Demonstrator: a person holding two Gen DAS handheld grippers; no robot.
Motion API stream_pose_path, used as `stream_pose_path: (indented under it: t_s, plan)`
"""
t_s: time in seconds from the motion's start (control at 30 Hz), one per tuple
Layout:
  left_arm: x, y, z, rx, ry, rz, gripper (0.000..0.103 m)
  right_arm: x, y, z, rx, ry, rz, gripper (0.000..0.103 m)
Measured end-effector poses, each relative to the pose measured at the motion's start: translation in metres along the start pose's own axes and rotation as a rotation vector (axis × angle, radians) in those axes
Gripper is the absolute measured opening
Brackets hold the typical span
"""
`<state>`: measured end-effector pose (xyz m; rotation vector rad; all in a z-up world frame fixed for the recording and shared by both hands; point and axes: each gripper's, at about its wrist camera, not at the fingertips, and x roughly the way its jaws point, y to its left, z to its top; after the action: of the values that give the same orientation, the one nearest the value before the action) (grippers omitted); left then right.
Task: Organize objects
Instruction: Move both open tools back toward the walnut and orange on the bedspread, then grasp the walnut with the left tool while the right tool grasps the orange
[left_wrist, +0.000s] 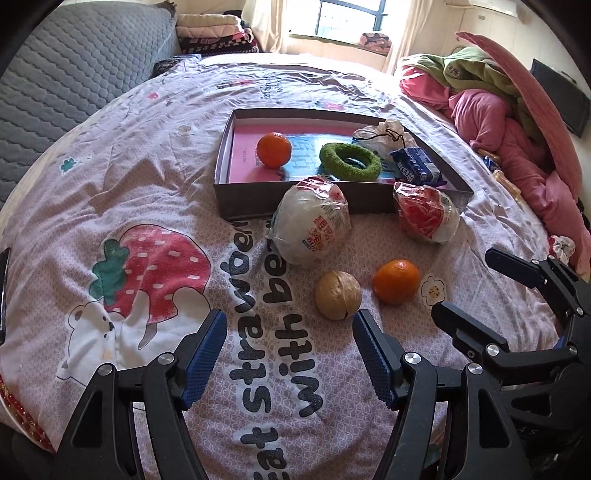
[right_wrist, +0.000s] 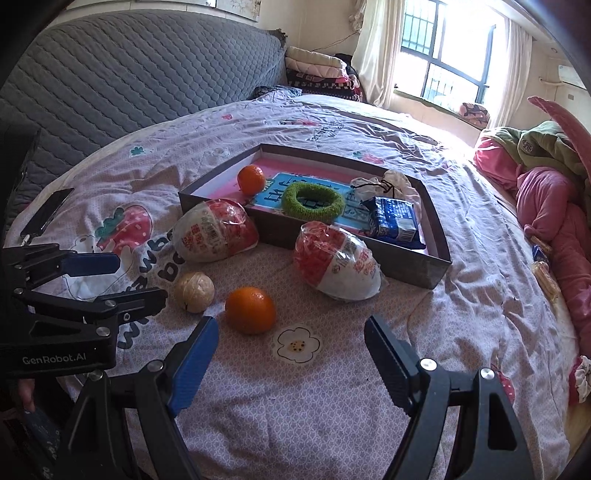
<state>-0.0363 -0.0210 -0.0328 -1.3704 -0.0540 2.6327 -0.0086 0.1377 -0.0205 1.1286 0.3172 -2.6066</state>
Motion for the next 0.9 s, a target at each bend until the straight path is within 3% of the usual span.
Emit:
stream_pose_path:
  t_s: [0.43, 0.9]
  plan:
    - [0.022, -0.011, 0.008, -0.010, 0.025, -0.030, 0.072, 0.018, 0.005, -0.009, -0.023, 0.028, 0.006, 0.080]
    - [0.041, -0.011, 0.011, -0.039, 0.041, -0.027, 0.072, 0.039, 0.013, -0.010, -0.044, -0.005, -0.003, 0.080]
